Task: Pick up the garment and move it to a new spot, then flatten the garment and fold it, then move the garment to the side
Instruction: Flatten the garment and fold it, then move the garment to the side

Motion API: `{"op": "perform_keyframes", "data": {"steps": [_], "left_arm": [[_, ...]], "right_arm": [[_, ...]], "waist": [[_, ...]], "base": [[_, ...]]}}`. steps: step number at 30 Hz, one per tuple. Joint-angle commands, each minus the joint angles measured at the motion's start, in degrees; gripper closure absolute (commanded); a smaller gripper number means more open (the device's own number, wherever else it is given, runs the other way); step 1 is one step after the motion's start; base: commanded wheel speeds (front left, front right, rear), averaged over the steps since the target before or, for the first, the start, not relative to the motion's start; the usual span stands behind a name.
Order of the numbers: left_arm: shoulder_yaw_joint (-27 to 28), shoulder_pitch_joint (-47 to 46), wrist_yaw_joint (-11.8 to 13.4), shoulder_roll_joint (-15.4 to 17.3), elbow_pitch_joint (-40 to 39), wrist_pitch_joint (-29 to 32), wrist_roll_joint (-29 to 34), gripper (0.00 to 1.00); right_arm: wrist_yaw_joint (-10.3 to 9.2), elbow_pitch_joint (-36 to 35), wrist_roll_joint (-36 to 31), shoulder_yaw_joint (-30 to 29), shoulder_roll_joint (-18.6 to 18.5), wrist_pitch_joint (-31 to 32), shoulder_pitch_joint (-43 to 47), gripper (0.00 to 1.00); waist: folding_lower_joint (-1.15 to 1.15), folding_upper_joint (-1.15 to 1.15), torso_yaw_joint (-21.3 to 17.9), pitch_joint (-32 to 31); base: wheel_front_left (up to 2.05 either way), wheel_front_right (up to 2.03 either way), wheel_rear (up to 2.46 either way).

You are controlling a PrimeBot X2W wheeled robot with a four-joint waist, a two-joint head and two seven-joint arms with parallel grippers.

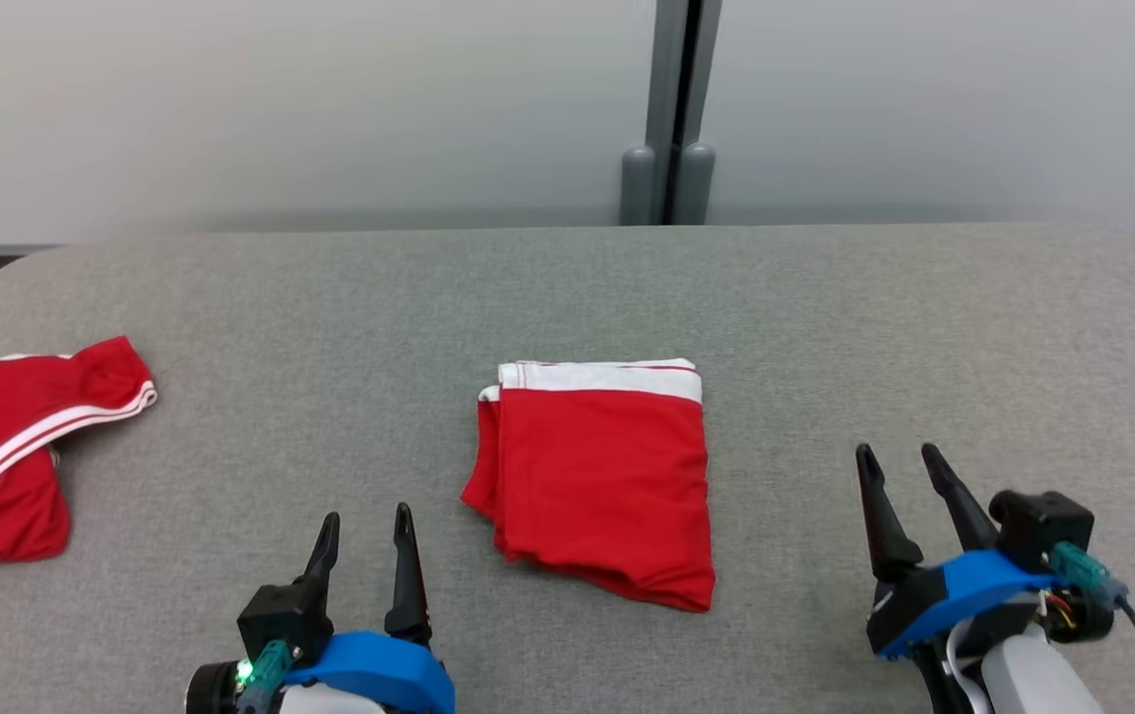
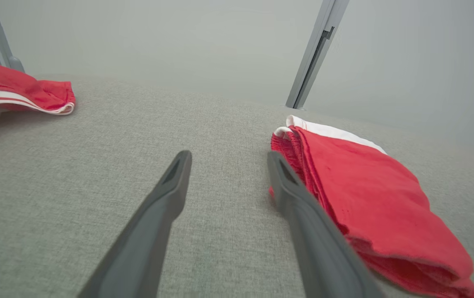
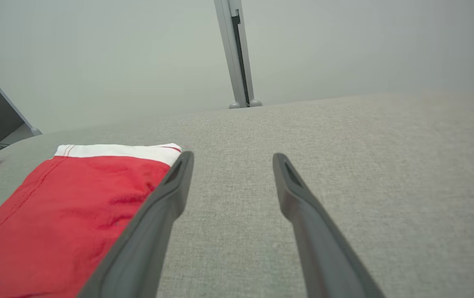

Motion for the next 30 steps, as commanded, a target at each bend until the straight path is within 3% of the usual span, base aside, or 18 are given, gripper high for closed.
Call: {"op": "perform_keyframes", "data": {"steps": [1,11,30], "left_arm": [[0.7,0.9,0.3,0.0,-0.1,-0.2,1.3,0.0],[2.4,4.2,-0.3,0.0,0.2,-0.2,5.0,0.0],[2.1,4.6,-1.1,0.0,-0.2,-0.2,5.8,0.0]], "right_arm": [[0.03,-0.5,-2.9,-1.5,0.4,-0.2,2.2,0.0],[0.02,-2.3,-10.0,-4.7,1.2,-0.2,8.4,0.0],[0.02,-1.8,-7.2,-2.3,1.2,-0.2,9.3,0.0]], "waist": [[0.0,-0.01,-1.2,-1.1],[0.0,-0.01,-2.3,-3.2],[0.0,-0.01,-1.3,-2.8]], "base": [[0.0,0.0,0.0],[0.0,0.0,0.0],[0.0,0.0,0.0]]}}
